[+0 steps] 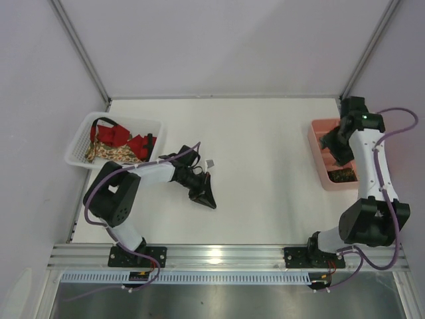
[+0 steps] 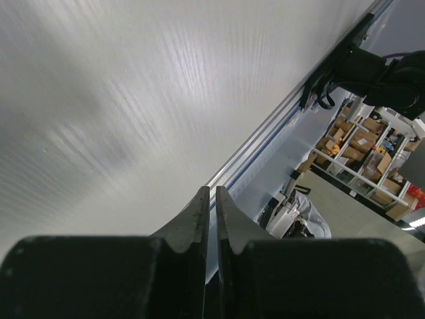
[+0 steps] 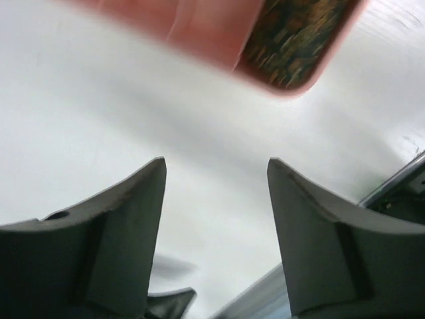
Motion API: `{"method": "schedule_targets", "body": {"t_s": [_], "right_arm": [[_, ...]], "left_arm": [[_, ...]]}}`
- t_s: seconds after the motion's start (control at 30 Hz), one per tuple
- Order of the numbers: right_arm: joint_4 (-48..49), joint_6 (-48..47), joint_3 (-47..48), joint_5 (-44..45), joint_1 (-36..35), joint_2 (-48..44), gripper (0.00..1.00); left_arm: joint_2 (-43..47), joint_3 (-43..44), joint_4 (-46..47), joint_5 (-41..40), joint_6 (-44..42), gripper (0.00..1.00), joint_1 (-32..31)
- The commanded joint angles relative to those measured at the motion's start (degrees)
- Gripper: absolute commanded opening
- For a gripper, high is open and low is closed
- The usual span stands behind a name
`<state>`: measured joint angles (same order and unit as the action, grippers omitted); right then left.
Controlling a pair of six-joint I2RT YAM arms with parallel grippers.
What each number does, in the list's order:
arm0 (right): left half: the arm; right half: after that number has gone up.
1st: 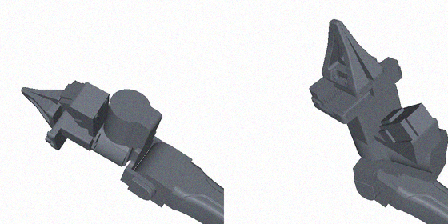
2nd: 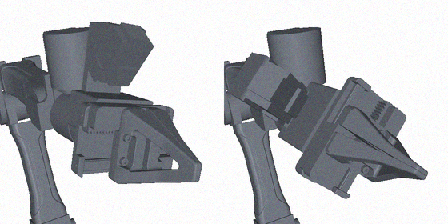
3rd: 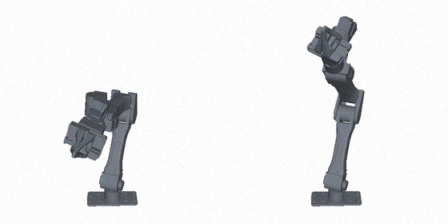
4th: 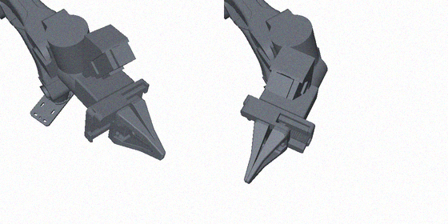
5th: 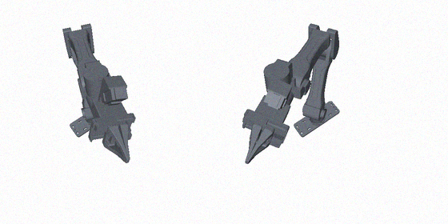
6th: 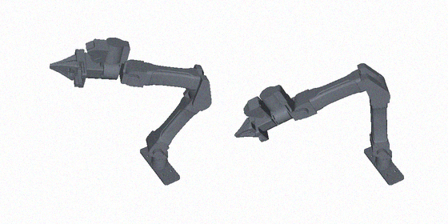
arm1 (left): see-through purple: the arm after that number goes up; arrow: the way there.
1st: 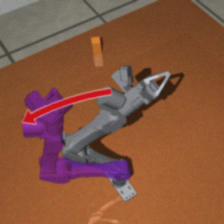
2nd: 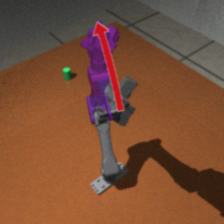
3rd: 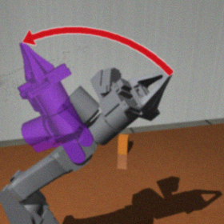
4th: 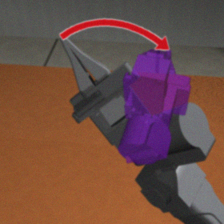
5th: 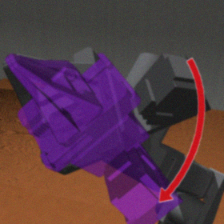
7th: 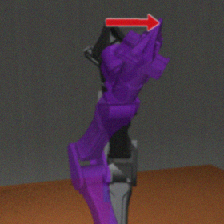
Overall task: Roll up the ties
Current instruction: Place the rolled tie into the container
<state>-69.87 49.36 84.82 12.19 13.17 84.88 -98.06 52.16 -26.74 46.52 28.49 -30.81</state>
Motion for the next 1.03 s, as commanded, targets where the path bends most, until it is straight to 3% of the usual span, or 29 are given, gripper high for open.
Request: {"method": "schedule_targets", "body": {"t_s": [0.0,0.1,0.13,0.23,0.3,0.33,0.37,0.5,0.57,0.6,0.7,0.83,1.0], "right_arm": [[-2.5,-3.3,2.3,0.0,-13.5,-4.5,0.69],[-0.5,-2.9,0.6,0.9,-22.5,-7.1,0.71],[2.2,-4.0,-1.2,0.5,-26.7,-8.8,0.72],[10.1,-6.6,-8.1,-2.2,-32.7,-12.6,0.75],[15.5,-9.3,-13.5,-5.7,-35.2,-18.1,0.82],[21.2,-10.2,-19.0,-6.9,-36.9,-20.2,0.86],[23.5,-10.7,-21.9,-9.2,-37.6,-23.5,1.00],[28.8,-9.9,-31.8,-9.7,-39.3,-30.8,1.00],[32.6,-9.8,-36.5,-6.3,-41.1,-34.1,1.00],[33.9,-10.4,-38.0,-4.7,-41.7,-37.5,1.00],[38.9,-11.7,-42.7,2.6,-43.0,-45.4,1.00],[44.4,-13.8,-47.5,1.1,-43.1,-52.4,1.00],[46.7,-11.7,-51.9,-2.7,-43.2,-54.4,1.00]], "left_arm": [[4.6,-3.4,4.9,3.7,2.6,0.13,0.5],[7.7,-5.7,7.4,4.4,4.4,0.19,0.6],[9.0,-6.6,8.5,4.5,6.5,0.29,0.7],[15.2,-10.3,13.3,4.0,9.9,0.48,1.0],[19.0,-12.0,14.5,1.1,12.4,0.57,1.0],[23.2,-12.6,16.4,-0.6,13.1,0.62,1.0],[25.8,-13.2,17.0,-2.4,14.9,0.64,1.0],[37.1,-17.2,19.4,-14.0,20.2,0.77,0.7],[42.9,-18.4,19.9,-18.7,21.9,0.81,-0.1],[44.8,-19.5,19.8,-22.3,22.6,0.89,-0.3],[51.9,-21.8,20.0,-31.7,23.5,0.99,-2.3],[63.1,-26.6,22.7,-42.6,24.2,1.00,-6.8],[75.7,-33.3,24.2,-46.4,25.7,1.00,-7.0]]}}
